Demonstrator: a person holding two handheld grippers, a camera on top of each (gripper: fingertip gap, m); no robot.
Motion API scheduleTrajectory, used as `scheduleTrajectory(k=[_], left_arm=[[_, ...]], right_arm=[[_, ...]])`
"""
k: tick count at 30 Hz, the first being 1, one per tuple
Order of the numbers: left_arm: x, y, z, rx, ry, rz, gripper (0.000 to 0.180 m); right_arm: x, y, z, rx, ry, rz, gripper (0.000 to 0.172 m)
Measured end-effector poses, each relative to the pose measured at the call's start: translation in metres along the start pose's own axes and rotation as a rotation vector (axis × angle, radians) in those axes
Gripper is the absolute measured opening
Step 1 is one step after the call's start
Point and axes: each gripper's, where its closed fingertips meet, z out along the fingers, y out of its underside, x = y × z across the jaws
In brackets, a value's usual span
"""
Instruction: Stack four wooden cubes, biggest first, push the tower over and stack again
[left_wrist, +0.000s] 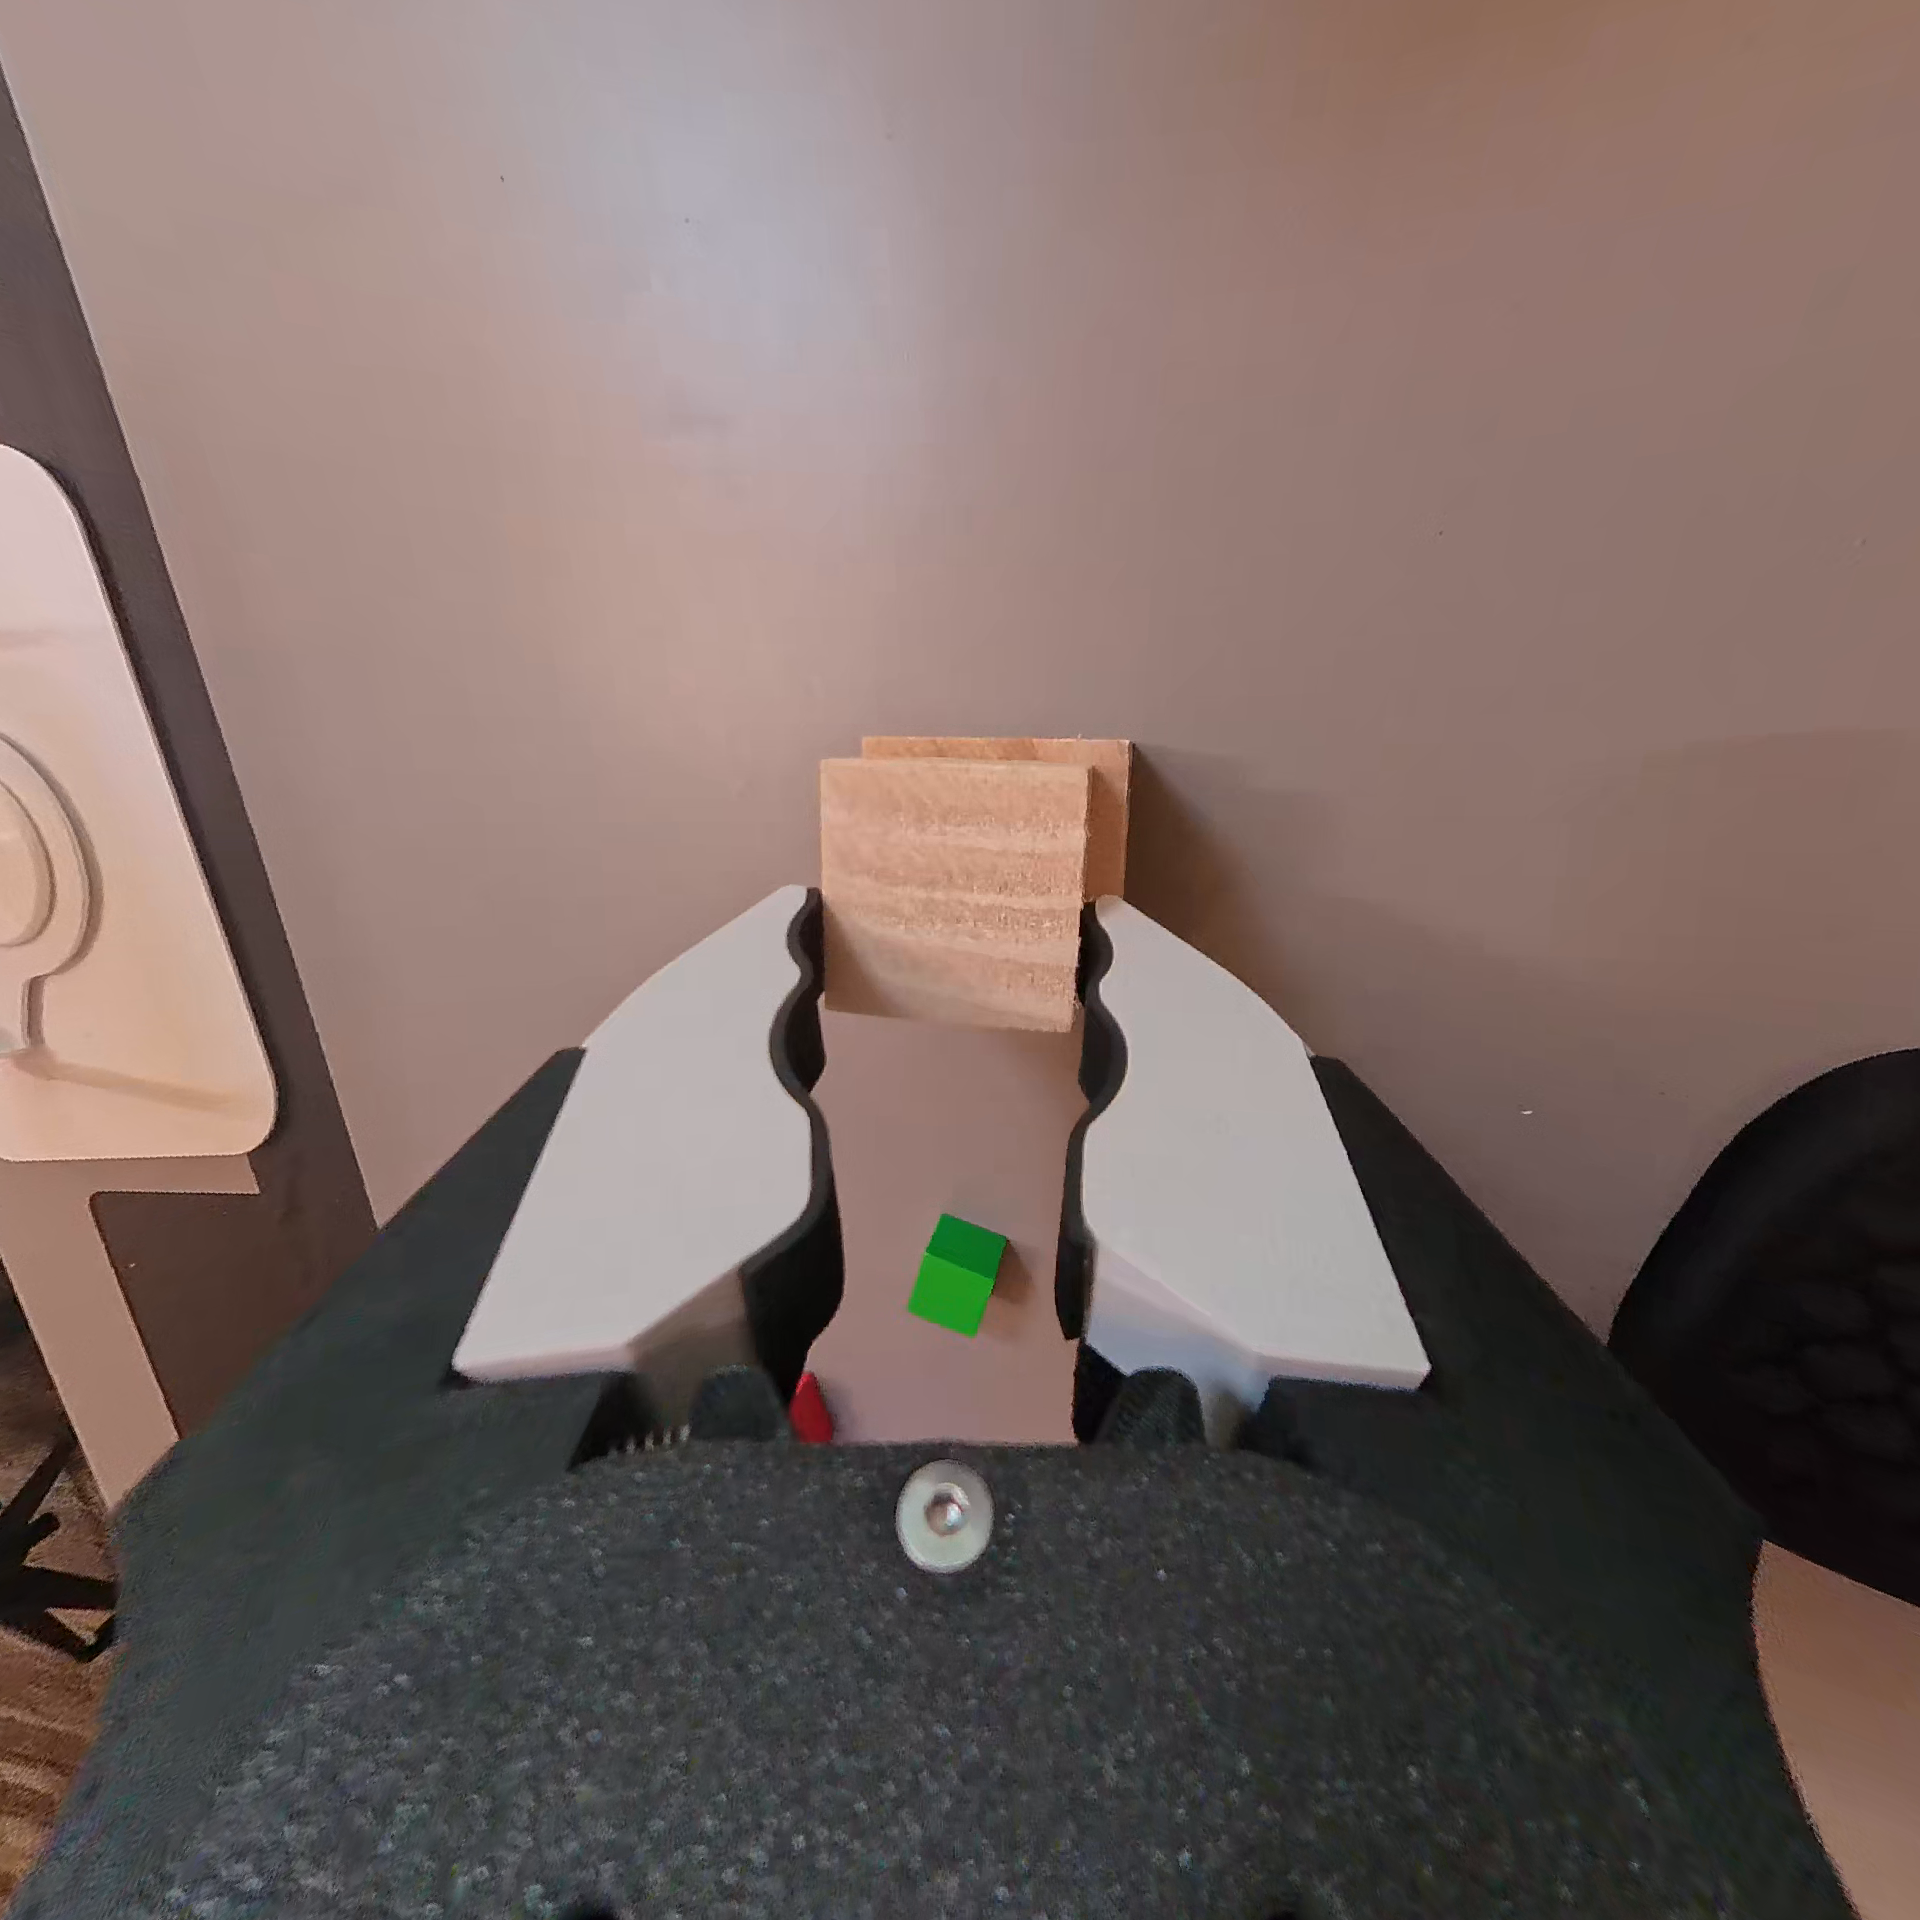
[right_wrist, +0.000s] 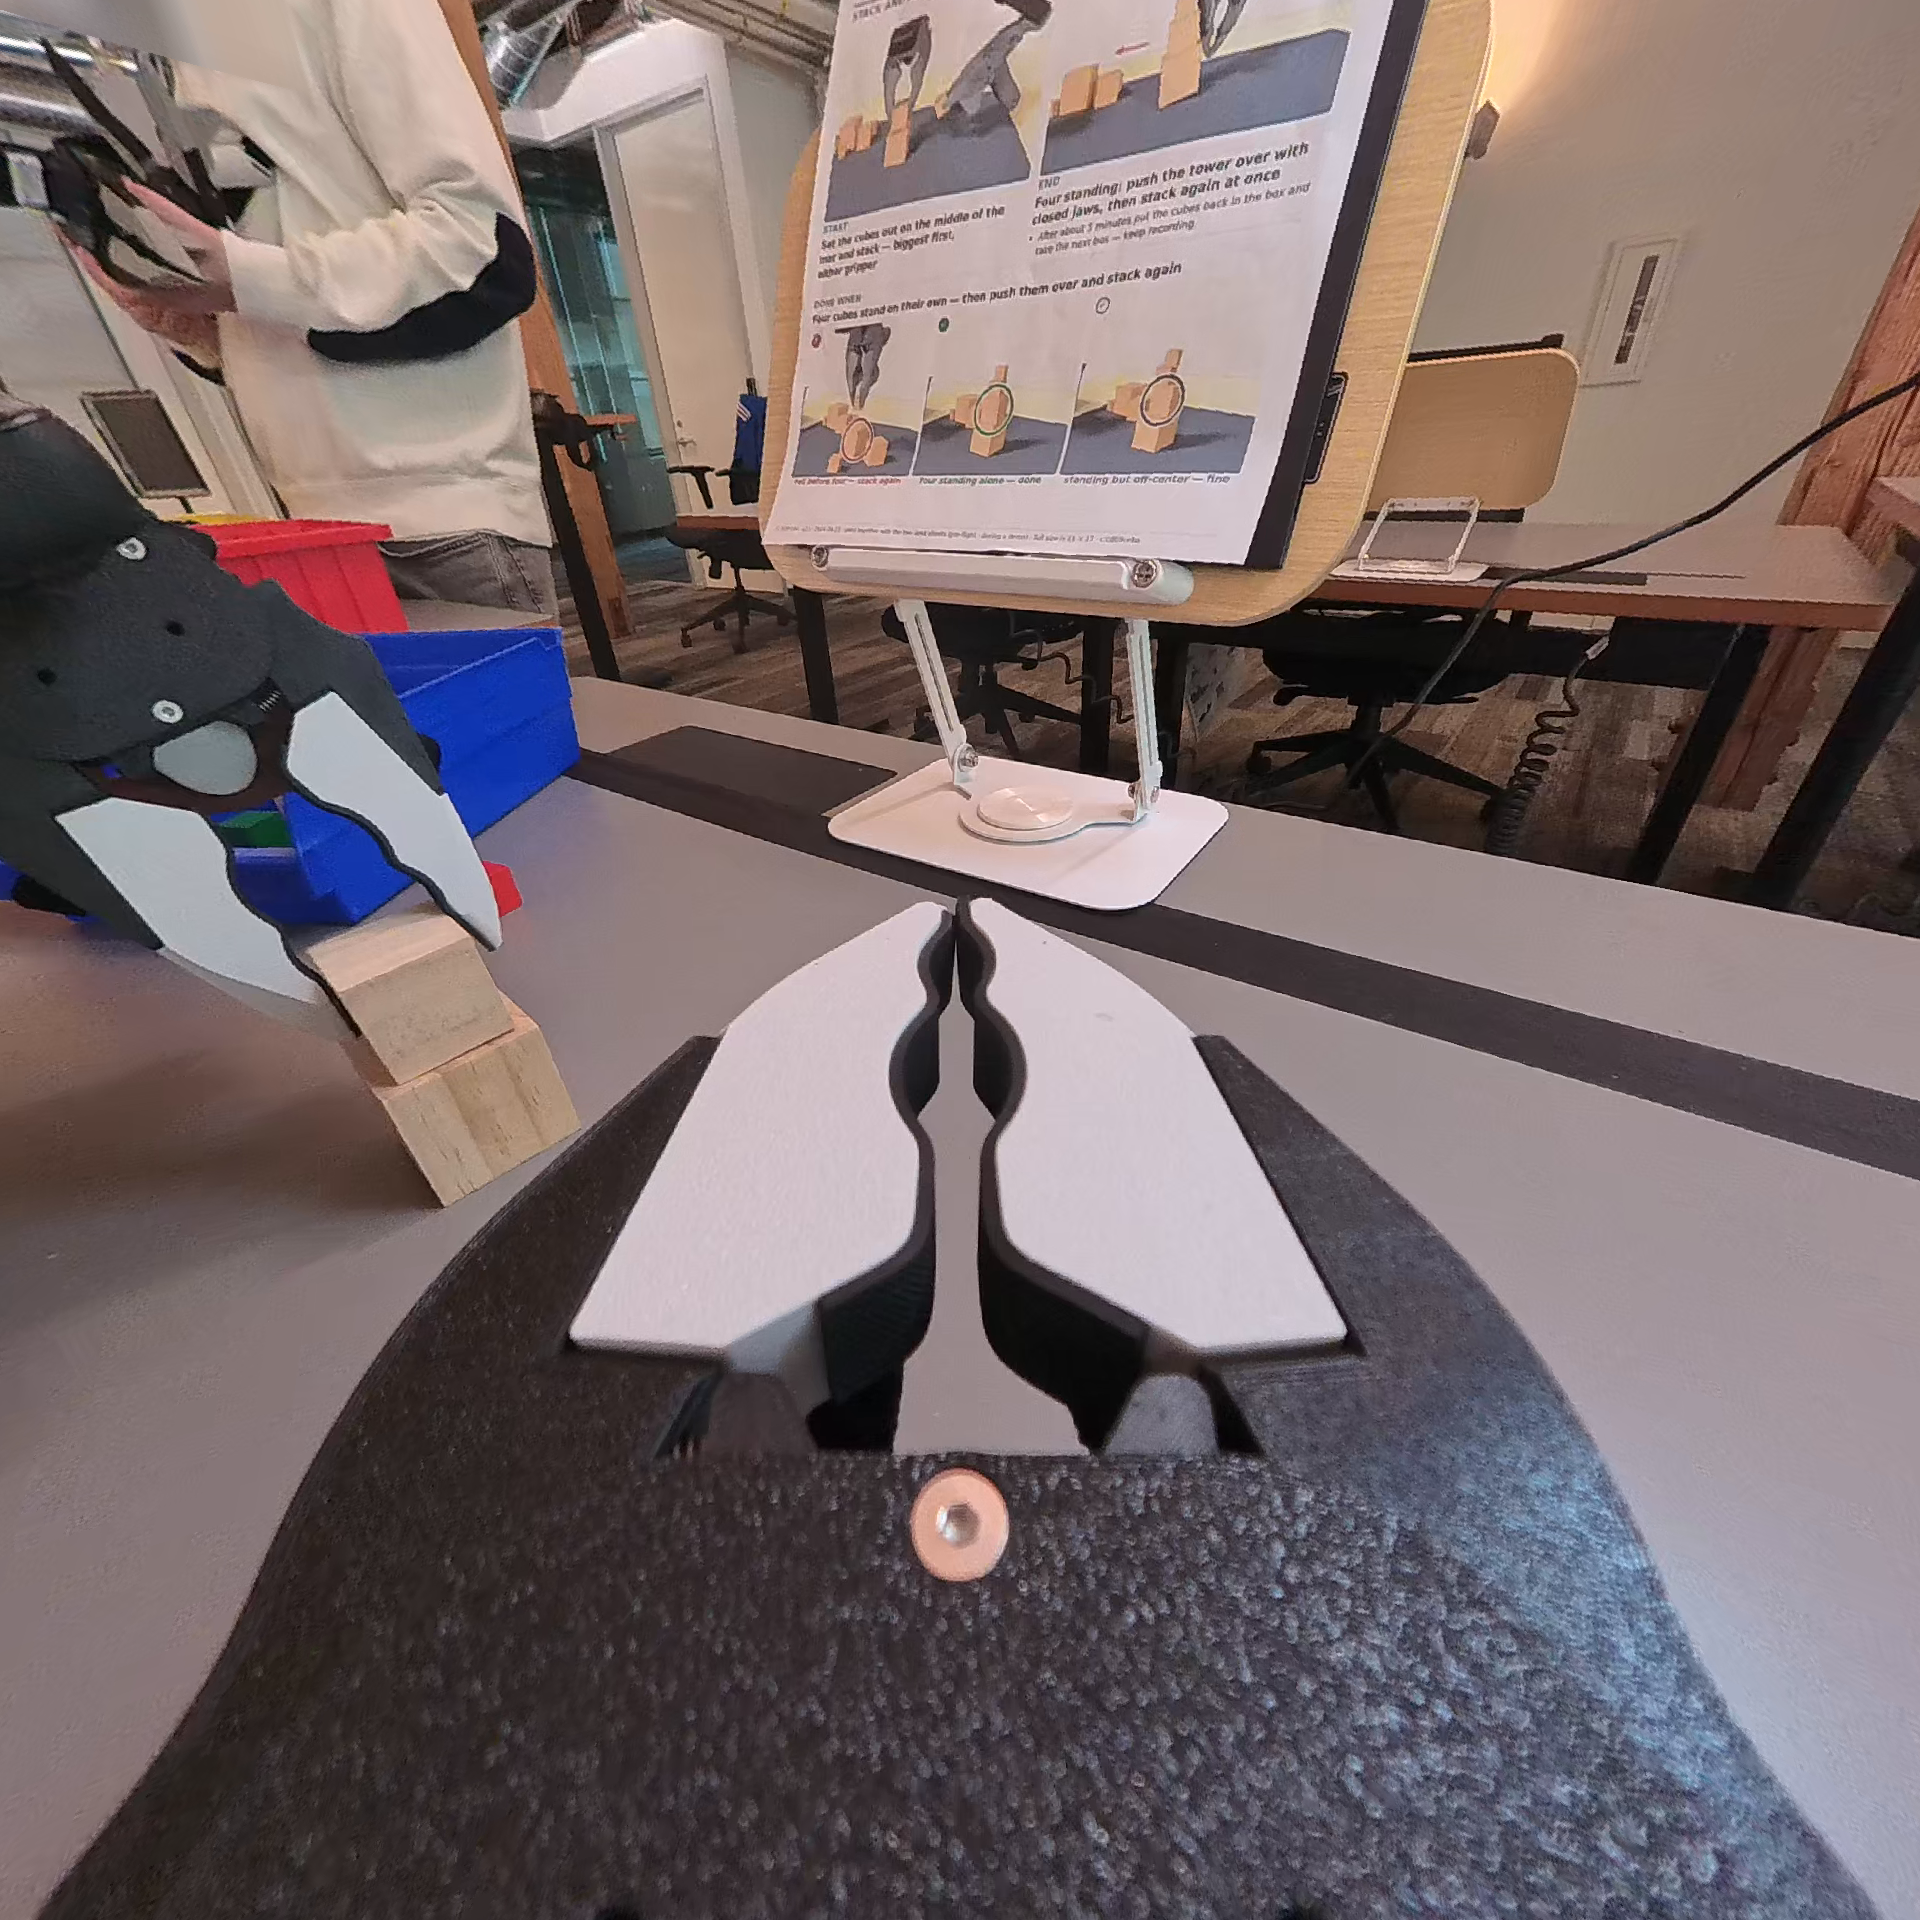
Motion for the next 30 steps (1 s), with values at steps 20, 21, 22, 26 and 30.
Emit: scheduleTrajectory(k=[20, 21, 22, 26, 30], left_arm=[[-0.042, 0.108, -0.065, 0.298, -0.459, -0.680, 0.030], [-0.035, 0.117, -0.056, 0.240, -0.433, -0.690, 0.031], [-0.029, 0.127, -0.047, 0.171, -0.409, -0.701, 0.032], [-0.008, 0.138, -0.020, 0.023, -0.258, -0.777, 0.040], [0.002, 0.136, 0.001, -0.056, -0.176, -0.852, 0.049]], right_arm=[[0.005, 0.011, 0.004, -0.030, 0.036, -0.006, 0.000], [0.005, 0.013, 0.005, -0.037, 0.035, -0.010, 0.000], [0.004, 0.015, 0.005, -0.043, 0.036, -0.015, 0.000], [0.002, 0.021, 0.008, -0.066, 0.033, -0.026, 0.000], [0.003, 0.023, 0.008, -0.073, 0.035, -0.027, 0.000]])
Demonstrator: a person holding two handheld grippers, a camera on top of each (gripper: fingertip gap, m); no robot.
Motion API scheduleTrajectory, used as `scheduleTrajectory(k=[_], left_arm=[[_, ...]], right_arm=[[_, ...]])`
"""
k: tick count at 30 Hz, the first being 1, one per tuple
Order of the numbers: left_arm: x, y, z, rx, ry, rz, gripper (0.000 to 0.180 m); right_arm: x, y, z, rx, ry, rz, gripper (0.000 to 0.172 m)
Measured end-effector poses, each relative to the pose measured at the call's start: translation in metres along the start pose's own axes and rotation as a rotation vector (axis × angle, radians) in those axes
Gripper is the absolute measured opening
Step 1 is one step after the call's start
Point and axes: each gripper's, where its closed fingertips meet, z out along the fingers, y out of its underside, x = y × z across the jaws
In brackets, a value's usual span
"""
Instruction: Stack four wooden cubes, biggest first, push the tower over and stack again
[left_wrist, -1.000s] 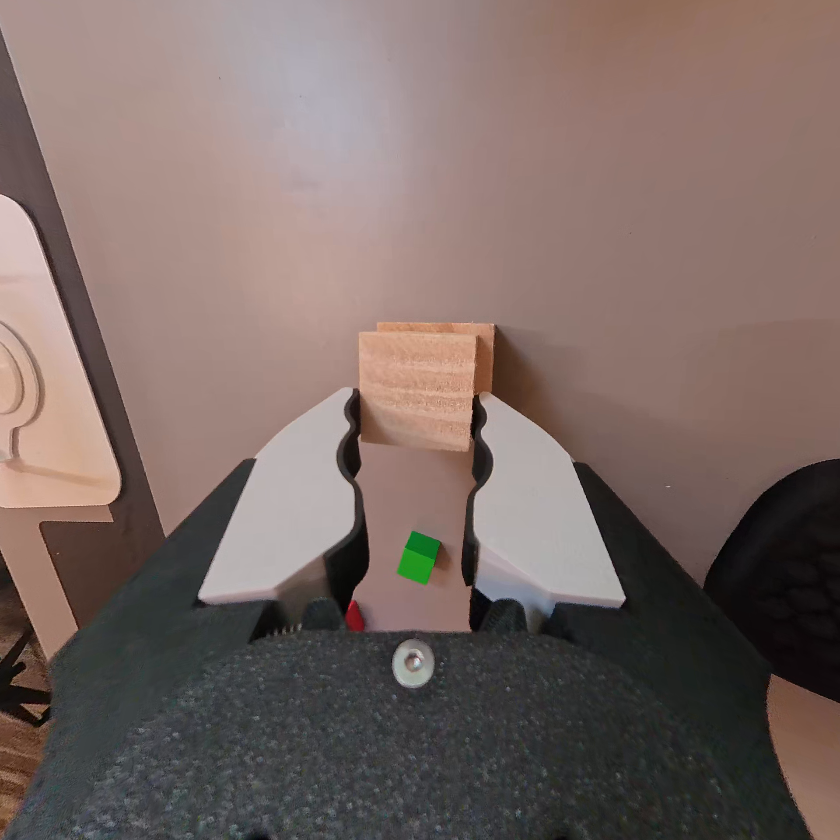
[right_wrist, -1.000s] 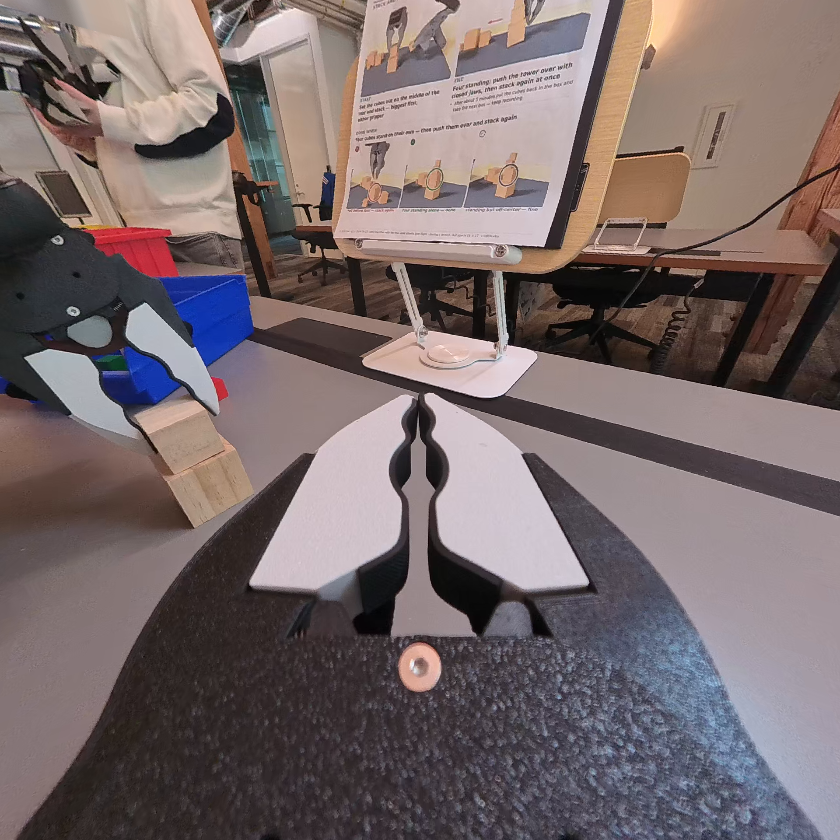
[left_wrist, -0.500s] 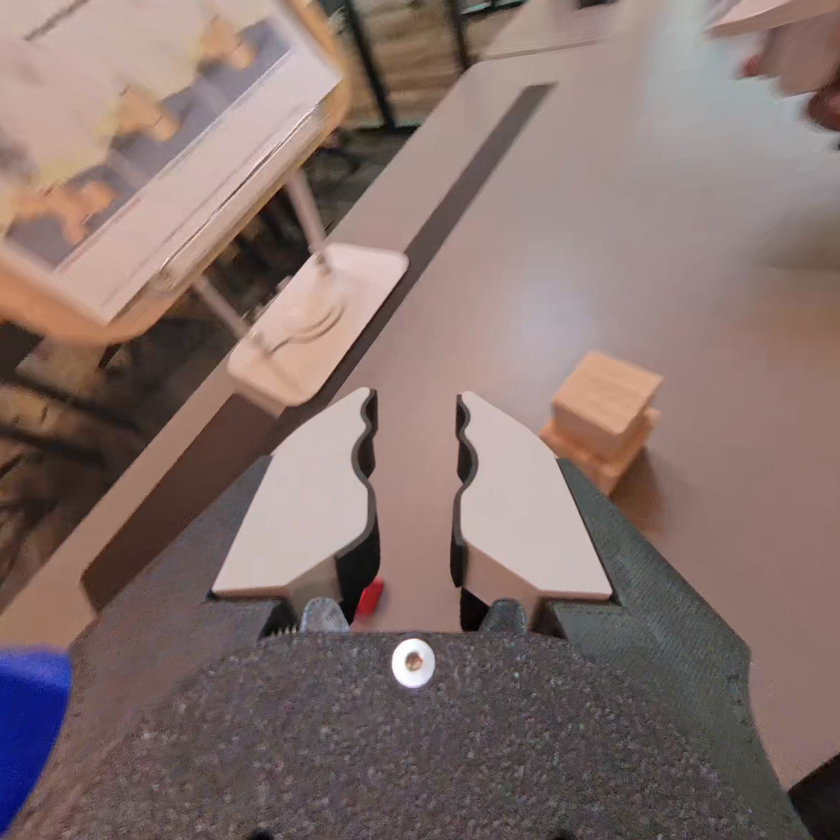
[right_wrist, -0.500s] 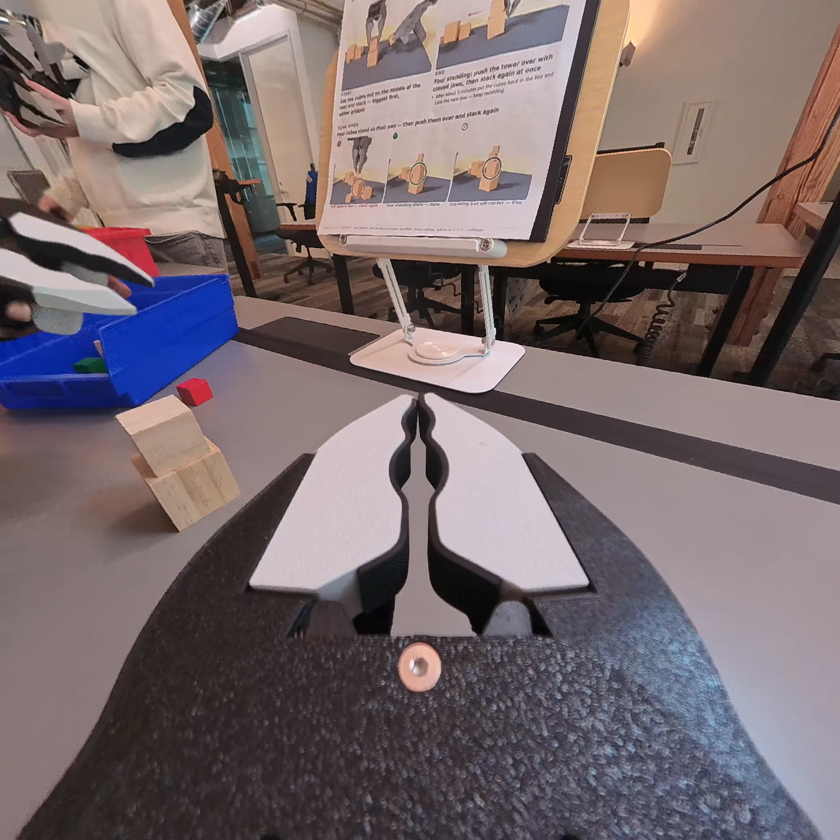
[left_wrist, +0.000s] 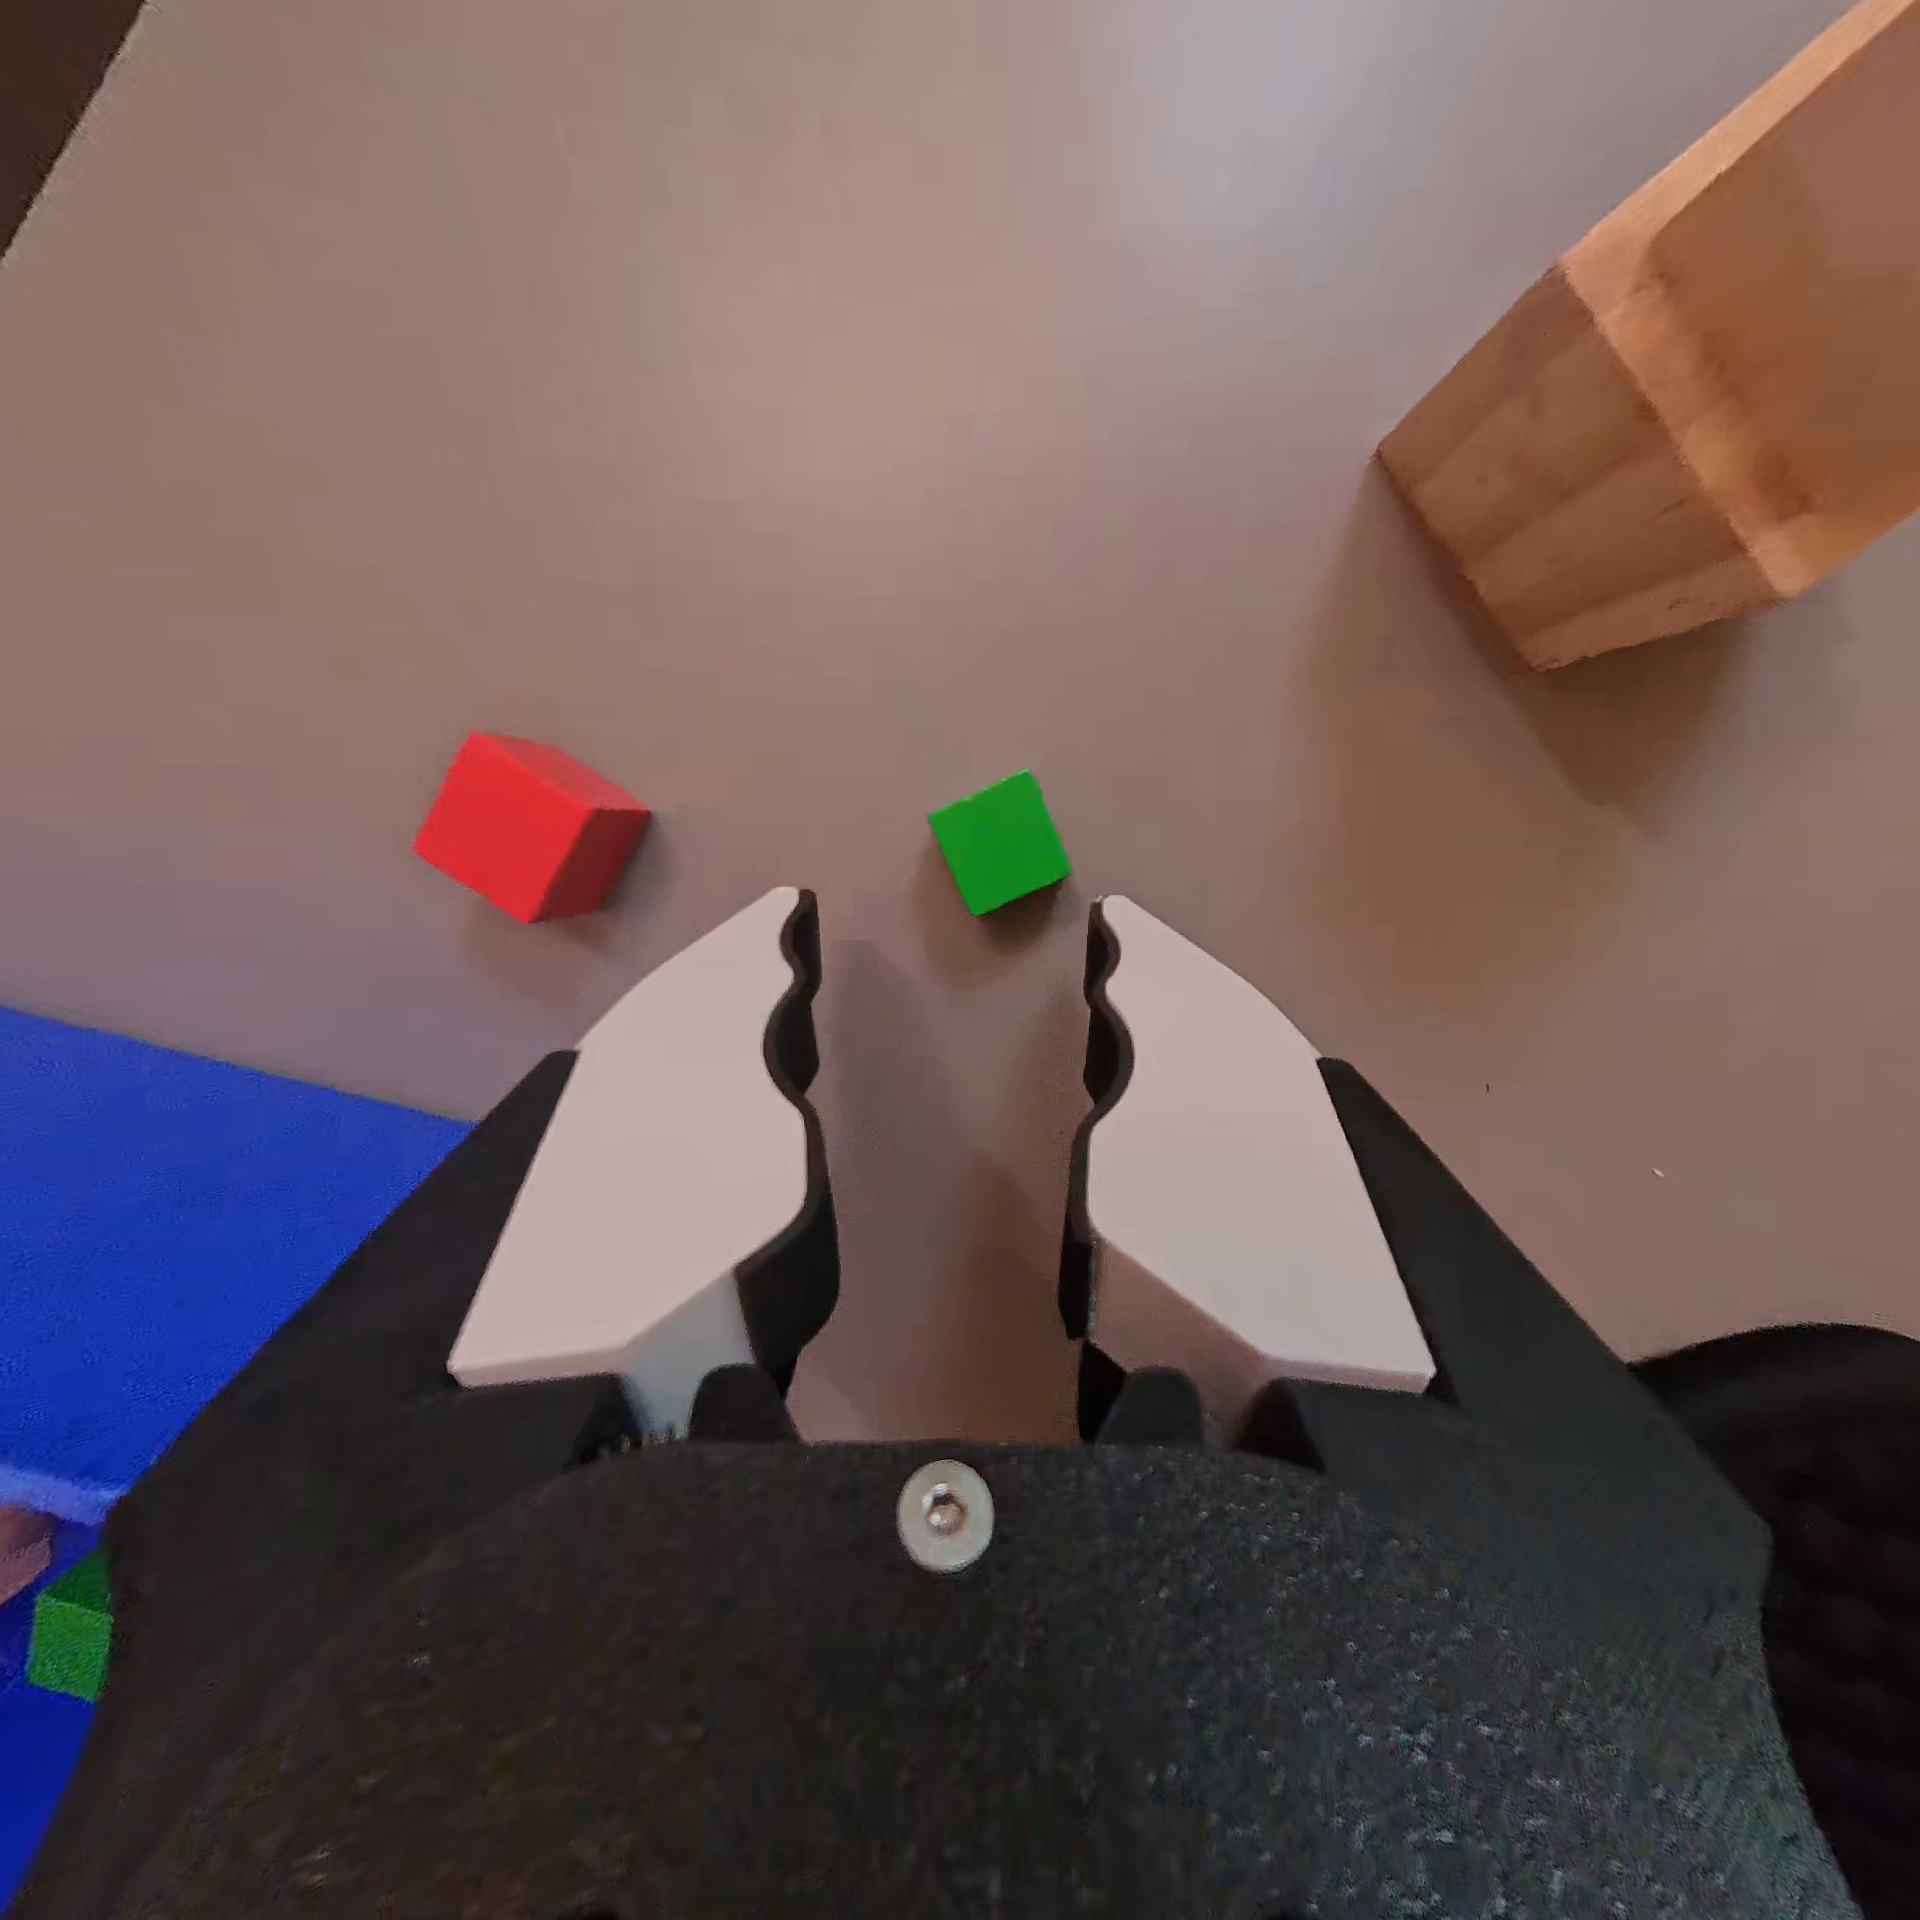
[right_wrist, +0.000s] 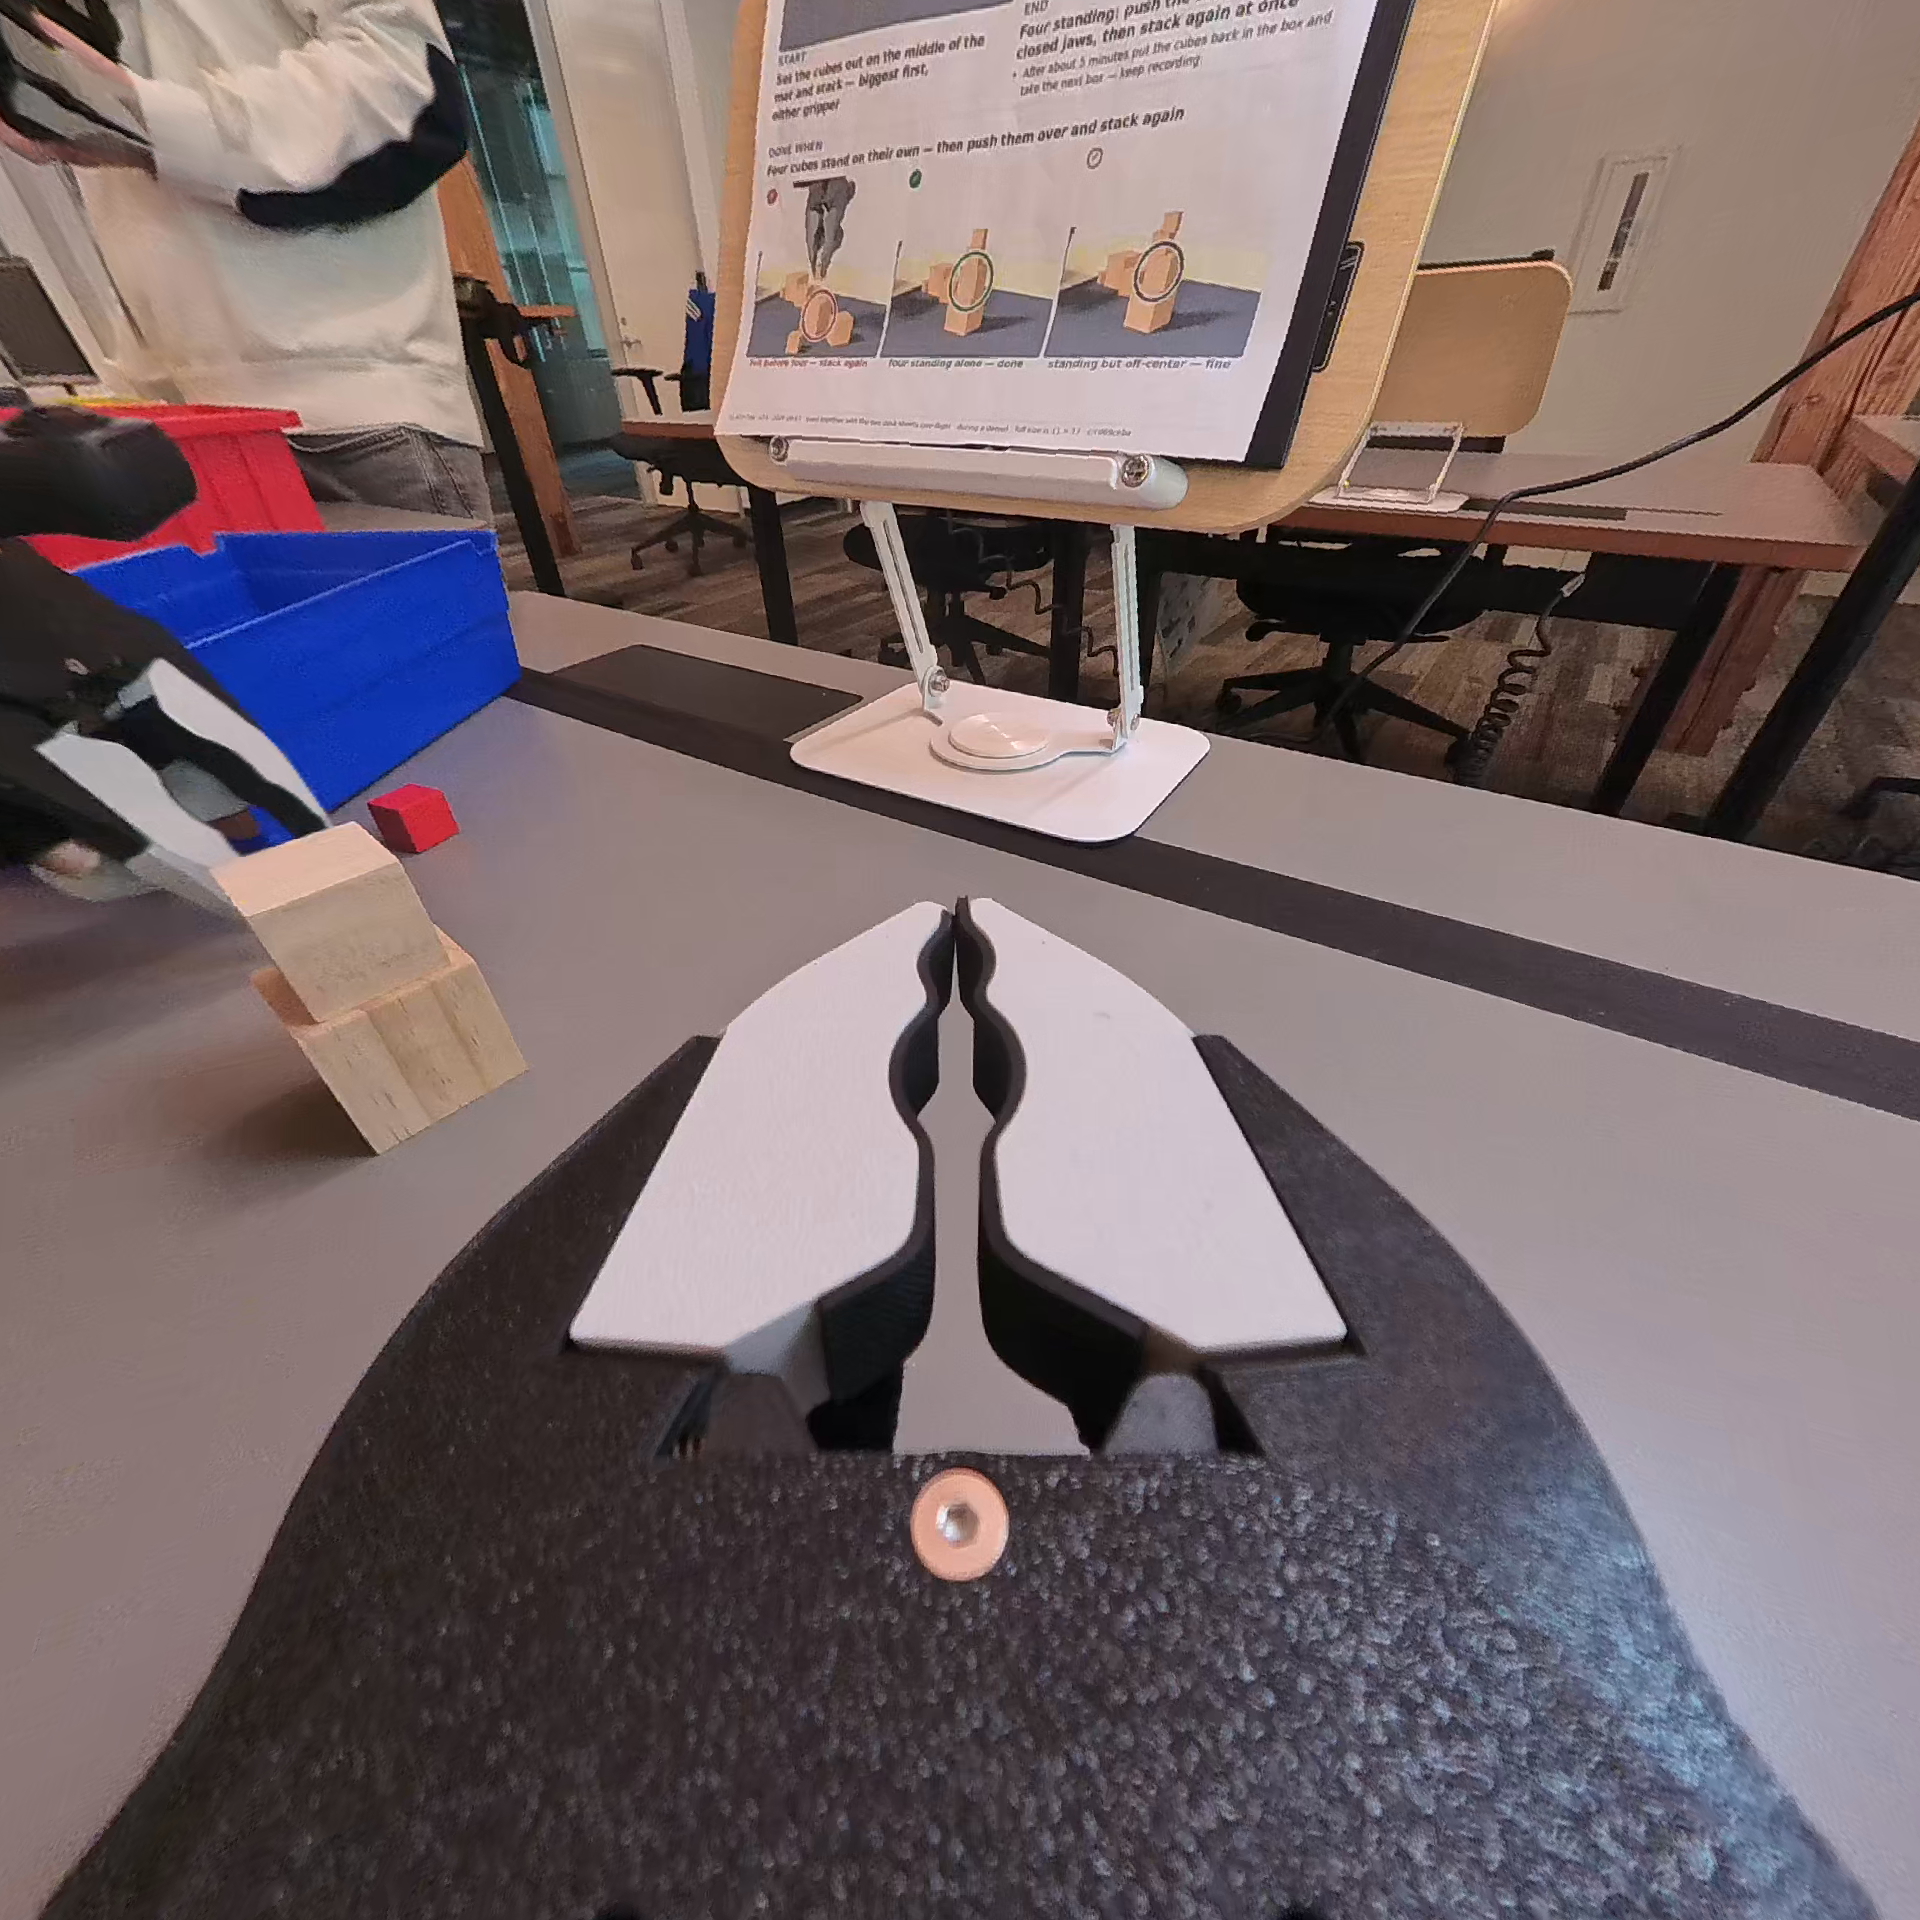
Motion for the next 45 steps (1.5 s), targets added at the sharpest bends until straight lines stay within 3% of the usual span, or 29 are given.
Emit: scheduleTrajectory(k=[4, 7, 13, 17, 21, 22, 28, 35, 39, 45], left_arm=[[-0.023, -0.014, -0.009, 0.037, -0.091, 0.026, 0.042], [-0.043, -0.025, -0.024, -0.006, -0.136, 0.180, 0.044], [-0.072, -0.019, -0.014, -0.272, -0.100, 0.481, 0.056], [-0.076, -0.007, 0.008, -0.417, -0.025, 0.572, 0.061], [-0.072, 0.001, 0.017, -0.502, 0.039, 0.642, 0.029], [-0.071, 0.001, 0.017, -0.508, 0.045, 0.663, 0.029], [-0.067, -0.022, 0.012, -0.368, 0.051, 0.707, 0.028], [-0.052, -0.076, -0.017, -0.102, 0.035, 0.684, 0.028], [-0.027, -0.101, -0.037, -0.014, 0.081, 0.685, 0.028], [0.038, -0.116, -0.062, -0.039, 0.201, 0.755, 0.028]], right_arm=[[-0.001, 0.000, 0.000, 0.003, -0.008, 0.010, 0.000], [-0.003, 0.000, 0.001, -0.002, -0.019, 0.008, 0.000], [-0.005, 0.000, 0.001, -0.001, -0.026, 0.005, 0.000], [-0.002, -0.005, -0.002, 0.028, -0.011, 0.007, 0.000], [0.004, -0.008, -0.005, 0.046, 0.007, 0.019, 0.000], [0.005, -0.007, -0.005, 0.047, 0.009, 0.026, 0.000], [0.009, -0.002, -0.003, 0.036, 0.011, 0.052, 0.000], [0.014, 0.003, 0.000, 0.033, 0.014, 0.086, 0.000], [0.015, -0.002, -0.002, 0.058, 0.003, 0.116, 0.000], [0.013, -0.016, -0.008, 0.101, -0.020, 0.132, 0.000]])
